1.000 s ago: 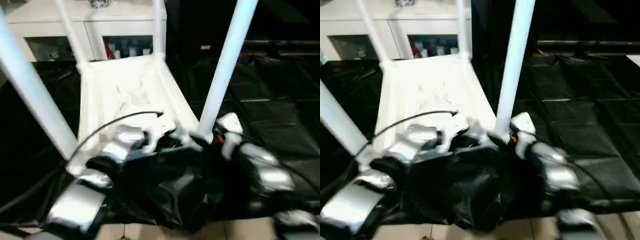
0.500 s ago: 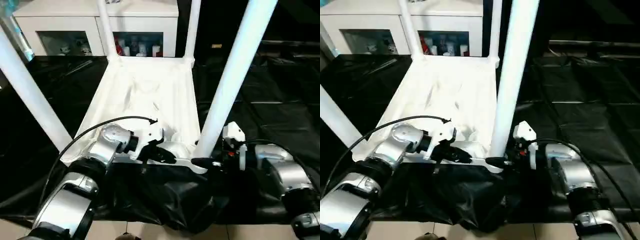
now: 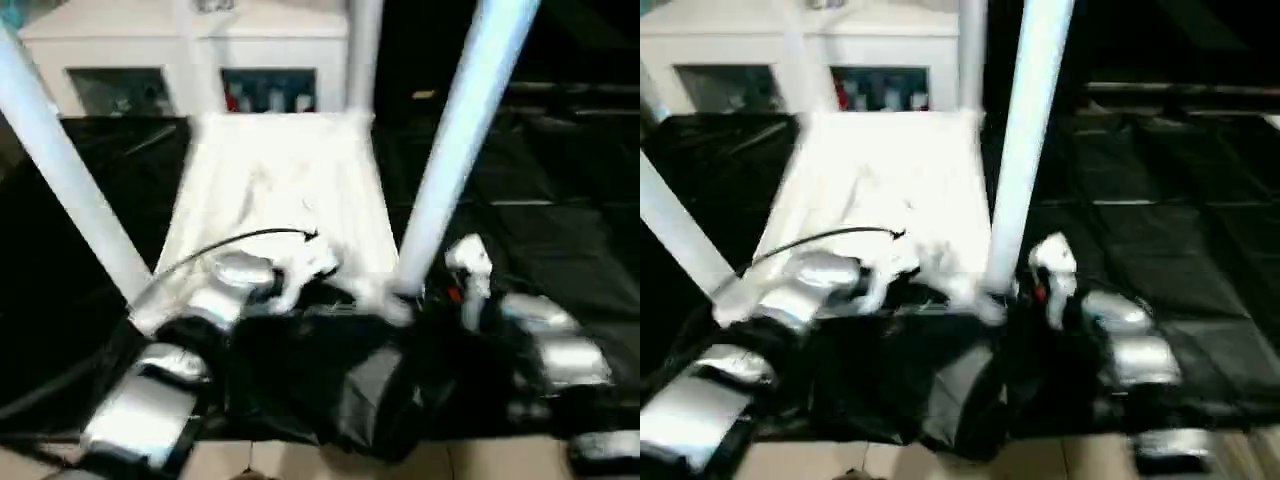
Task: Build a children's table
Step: Rotate leg to tighten
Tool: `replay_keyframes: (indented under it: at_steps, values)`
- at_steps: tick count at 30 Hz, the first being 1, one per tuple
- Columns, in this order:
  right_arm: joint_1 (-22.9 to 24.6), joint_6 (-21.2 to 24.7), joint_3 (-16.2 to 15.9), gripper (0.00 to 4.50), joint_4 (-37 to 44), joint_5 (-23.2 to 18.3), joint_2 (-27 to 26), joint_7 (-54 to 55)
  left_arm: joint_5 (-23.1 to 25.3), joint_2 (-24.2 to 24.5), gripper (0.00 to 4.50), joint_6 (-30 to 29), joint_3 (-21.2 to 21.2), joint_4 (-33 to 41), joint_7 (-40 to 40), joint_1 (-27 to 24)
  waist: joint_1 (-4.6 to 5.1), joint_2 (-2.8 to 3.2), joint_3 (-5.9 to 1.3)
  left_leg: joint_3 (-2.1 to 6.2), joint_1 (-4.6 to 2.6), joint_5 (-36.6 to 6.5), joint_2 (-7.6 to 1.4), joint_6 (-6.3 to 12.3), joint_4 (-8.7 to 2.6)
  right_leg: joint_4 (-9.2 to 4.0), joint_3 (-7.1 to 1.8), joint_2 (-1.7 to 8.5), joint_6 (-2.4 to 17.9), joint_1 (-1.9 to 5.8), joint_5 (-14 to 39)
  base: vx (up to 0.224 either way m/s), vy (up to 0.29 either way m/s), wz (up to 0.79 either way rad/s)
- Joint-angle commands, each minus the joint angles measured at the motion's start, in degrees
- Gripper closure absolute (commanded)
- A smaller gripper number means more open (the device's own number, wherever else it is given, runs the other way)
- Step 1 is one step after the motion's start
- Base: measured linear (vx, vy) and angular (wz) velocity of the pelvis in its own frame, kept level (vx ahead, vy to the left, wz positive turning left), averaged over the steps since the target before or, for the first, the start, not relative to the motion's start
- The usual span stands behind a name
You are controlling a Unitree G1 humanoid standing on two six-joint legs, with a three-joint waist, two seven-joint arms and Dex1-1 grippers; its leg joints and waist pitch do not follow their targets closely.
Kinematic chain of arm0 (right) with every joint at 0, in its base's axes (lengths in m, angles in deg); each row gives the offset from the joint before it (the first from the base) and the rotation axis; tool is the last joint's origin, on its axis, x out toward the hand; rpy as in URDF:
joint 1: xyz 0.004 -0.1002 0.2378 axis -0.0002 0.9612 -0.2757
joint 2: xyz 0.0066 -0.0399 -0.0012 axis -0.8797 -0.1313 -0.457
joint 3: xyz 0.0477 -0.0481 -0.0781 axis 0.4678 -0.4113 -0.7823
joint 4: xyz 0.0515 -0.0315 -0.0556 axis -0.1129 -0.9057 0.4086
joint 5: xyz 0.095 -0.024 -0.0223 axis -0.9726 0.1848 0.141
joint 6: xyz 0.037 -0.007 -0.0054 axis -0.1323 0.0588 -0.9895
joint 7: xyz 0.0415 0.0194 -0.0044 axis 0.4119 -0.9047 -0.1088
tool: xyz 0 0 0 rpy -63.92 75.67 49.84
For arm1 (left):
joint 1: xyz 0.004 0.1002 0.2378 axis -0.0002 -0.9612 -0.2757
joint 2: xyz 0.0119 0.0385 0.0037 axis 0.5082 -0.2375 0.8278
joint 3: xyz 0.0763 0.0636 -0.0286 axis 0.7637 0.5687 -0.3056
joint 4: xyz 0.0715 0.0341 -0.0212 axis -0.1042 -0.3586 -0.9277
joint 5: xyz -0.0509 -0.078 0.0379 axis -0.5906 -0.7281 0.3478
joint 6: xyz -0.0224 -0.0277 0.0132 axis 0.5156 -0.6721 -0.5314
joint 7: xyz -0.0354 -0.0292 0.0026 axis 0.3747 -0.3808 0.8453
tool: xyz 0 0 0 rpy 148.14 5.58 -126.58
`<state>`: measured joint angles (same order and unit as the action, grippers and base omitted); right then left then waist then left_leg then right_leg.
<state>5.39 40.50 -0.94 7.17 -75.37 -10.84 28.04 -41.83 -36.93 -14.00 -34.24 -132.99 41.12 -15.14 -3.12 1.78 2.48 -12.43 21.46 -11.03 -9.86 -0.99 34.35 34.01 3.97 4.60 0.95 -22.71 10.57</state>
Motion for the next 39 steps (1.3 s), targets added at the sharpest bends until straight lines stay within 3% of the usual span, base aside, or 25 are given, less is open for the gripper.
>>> replay_keyframes:
  at_steps: [1,4,5,6,9,10,13,17,19,23,29,32,35,38,39]
  values:
    - [2.2,2.0,-2.3,1.96,-0.6,2.4,-2.5,3.1,-2.3,-2.9,4.50,0.3,-1.6,1.4,-0.9,1.2,0.21,-0.89,-2.86,2.78,-1.37,-16.7,-3.81,0.97,-4.71,-5.72,-2.69,5.06,9.4,1.91,24.8,0.000,0.000,0.00]
    - [4.2,1.3,-4.1,1.96,4.1,1.8,-3.6,-0.7,-2.9,-3.5,4.50,1.3,-0.2,3.4,4.4,-0.4,0.05,-0.89,-2.99,2.55,-1.16,-14.8,-3.68,2.54,-4.58,-5.63,-2.93,5.02,9.6,2.09,21.8,0.000,0.000,0.00]
    - [4.5,1.1,-4.4,1.61,4.9,1.4,-3.3,-2.0,-2.8,-3.3,4.50,1.5,0.3,3.8,5.8,-0.8,-0.03,-1.03,-3.05,2.49,-1.02,-13.9,-3.75,2.96,-4.56,-5.50,-2.97,4.98,9.8,2.21,20.2,0.000,0.000,0.00]
    - [4.6,0.6,-4.6,1.26,5.5,1.0,-2.5,-3.8,-2.5,-2.8,4.50,2.3,1.0,3.7,7.0,-1.1,-0.22,-0.39,-3.23,2.38,-0.95,-11.9,-3.81,3.98,-4.40,-4.92,-2.96,4.93,11.0,2.28,15.9,0.000,0.000,0.00]
    - [5.0,0.6,-4.6,1.24,6.8,-0.4,-0.4,-7.5,-2.3,-2.1,4.50,3.4,1.6,3.4,8.2,-1.3,-0.53,-0.53,-3.38,2.08,-0.87,-10.2,-3.85,5.32,-4.08,-4.52,-2.77,4.66,12.4,2.45,11.9,0.000,0.000,0.00]
    - [5.8,0.8,-4.3,1.05,9.0,-1.9,2.1,-10.8,-2.2,-1.5,4.50,3.8,1.9,3.2,9.4,-1.4,-0.69,-0.48,-3.32,2.06,-0.79,-9.9,-3.86,5.70,-4.09,-4.52,-2.69,4.68,12.7,2.53,11.6,0.000,0.000,0.00]
    - [7.1,1.3,-3.9,1.05,11.5,-3.1,5.5,-14.4,-1.9,-0.9,4.50,4.1,2.2,3.2,10.6,-1.5,-1.83,-0.52,-3.42,1.98,-0.96,-9.4,-4.12,6.46,-3.93,-4.31,-2.72,4.73,12.7,2.54,10.9,0.000,0.000,0.00]
    - [10.5,1.0,-1.3,1.05,14.6,-4.4,19.0,-28.3,-1.2,1.1,4.50,4.6,2.5,3.7,14.4,-1.5,-2.73,-0.90,-3.33,1.93,-1.07,-9.6,-4.25,6.99,-3.80,-4.30,-2.76,4.85,12.4,2.64,11.5,0.000,0.000,0.00]
    - [10.6,1.7,0.8,1.05,12.9,-5.3,23.5,-32.2,-1.2,1.9,4.50,4.8,2.7,3.8,16.1,-1.6,-2.84,-1.16,-3.20,1.92,-0.79,-9.8,-4.14,7.39,-3.79,-4.49,-2.60,4.99,12.1,2.72,13.5,0.000,0.000,0.00]
    - [10.3,1.7,2.7,1.05,10.7,-5.7,26.3,-32.5,-1.5,2.6,4.50,4.7,2.9,4.3,17.6,-1.8,-2.51,-1.36,-3.33,1.94,-0.64,-9.2,-3.97,7.46,-3.57,-4.50,-2.41,4.95,12.0,2.66,14.3,0.000,0.000,0.00]
    - [9.1,3.6,6.4,1.05,11.3,-8.4,25.4,-27.7,-2.7,2.7,4.50,3.7,2.5,6.0,18.5,-2.9,-2.09,-1.41,-3.71,1.91,-0.38,-6.1,-4.00,9.53,-3.18,-3.74,-2.24,4.73,13.4,2.61,8.6,0.000,0.000,0.00]
    - [9.4,4.7,6.4,1.05,12.5,-8.7,24.0,-26.6,-3.2,2.8,4.50,3.0,2.6,7.4,19.4,-3.7,-2.11,-1.38,-3.75,1.87,-0.31,-5.4,-4.00,10.07,-3.06,-3.58,-2.16,4.70,13.8,2.55,7.9,0.000,0.000,0.00]
    - [9.9,3.7,5.6,1.05,13.2,-7.8,22.3,-24.9,-3.5,3.2,4.50,2.9,2.9,8.5,20.1,-4.4,-2.13,-1.21,-3.72,1.89,-0.42,-5.6,-4.12,9.90,-3.14,-3.59,-2.16,4.78,13.7,2.42,8.2,0.000,0.000,0.00]
    - [9.2,2.1,5.7,1.05,11.8,-6.8,20.7,-21.3,-4.2,3.0,4.50,2.7,1.9,9.1,18.4,-4.5,-2.13,-1.18,-3.64,1.88,-0.56,-6.6,-4.18,8.59,-3.31,-3.72,-2.19,4.78,13.6,2.27,9.8,0.000,0.000,0.00]
    - [8.9,1.9,6.1,0.86,11.3,-6.6,20.0,-19.5,-4.8,3.0,4.06,1.4,1.5,9.8,18.9,-4.4,-2.10,-1.22,-3.63,1.85,-0.61,-6.9,-4.09,8.06,-3.32,-3.76,-2.21,4.76,13.5,2.33,10.2,0.000,0.000,0.00]
